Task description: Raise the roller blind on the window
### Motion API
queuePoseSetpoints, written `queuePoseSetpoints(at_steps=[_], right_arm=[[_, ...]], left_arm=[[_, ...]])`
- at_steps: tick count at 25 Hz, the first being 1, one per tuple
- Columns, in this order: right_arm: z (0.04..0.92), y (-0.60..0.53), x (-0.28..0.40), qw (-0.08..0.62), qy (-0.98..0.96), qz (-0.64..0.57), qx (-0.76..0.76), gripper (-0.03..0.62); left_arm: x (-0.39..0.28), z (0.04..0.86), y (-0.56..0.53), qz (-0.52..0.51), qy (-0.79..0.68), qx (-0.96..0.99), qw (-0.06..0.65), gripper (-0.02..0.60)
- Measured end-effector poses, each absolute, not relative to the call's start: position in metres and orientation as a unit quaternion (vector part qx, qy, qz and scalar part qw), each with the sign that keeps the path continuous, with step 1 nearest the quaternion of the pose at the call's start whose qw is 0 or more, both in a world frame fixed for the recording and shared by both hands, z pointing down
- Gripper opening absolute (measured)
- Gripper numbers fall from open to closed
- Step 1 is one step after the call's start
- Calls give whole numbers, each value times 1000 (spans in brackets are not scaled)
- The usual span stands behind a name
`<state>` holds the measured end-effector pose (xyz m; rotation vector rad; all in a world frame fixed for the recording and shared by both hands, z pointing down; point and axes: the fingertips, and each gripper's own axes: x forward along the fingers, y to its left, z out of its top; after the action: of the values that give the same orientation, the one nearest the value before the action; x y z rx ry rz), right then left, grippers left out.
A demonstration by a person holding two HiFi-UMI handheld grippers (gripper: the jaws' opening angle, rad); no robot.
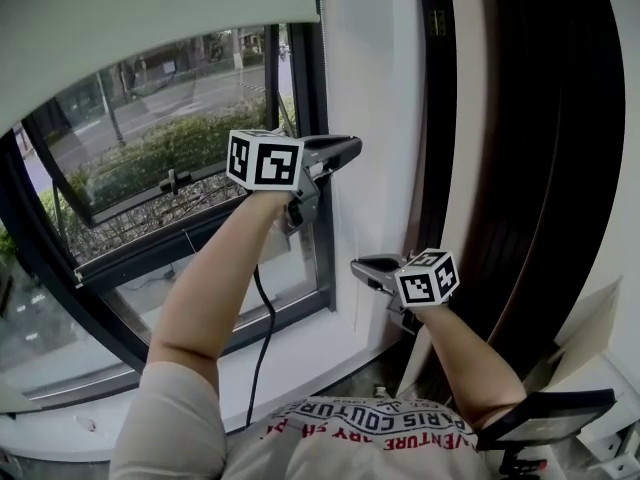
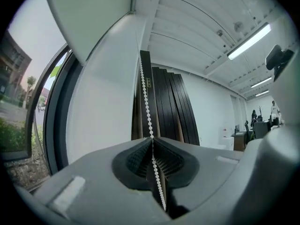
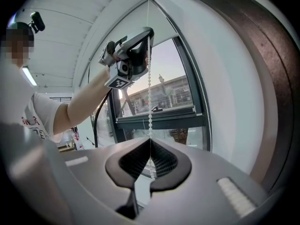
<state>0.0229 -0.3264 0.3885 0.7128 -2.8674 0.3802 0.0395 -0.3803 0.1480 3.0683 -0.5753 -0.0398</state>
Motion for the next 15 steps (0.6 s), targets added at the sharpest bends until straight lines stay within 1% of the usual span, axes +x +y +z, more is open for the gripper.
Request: queuePoseSetpoints(at_steps=[3,6,9,15], right_arm=[[389,-329,24,70,-960,136,236,9],[398,-331,23,80,-959,138,235,9],[423,-332,21,97,-955,151,235,9],[469,-337,27,107,-945,191,242,9]], left_arm=[[36,152,-384,-25,-183,982,28,15],[36,159,-387,-9,-189,982,14,15],[40,182,-389,23,-202,979,0,14],[37,230,-394,34,-213,976,21,14]])
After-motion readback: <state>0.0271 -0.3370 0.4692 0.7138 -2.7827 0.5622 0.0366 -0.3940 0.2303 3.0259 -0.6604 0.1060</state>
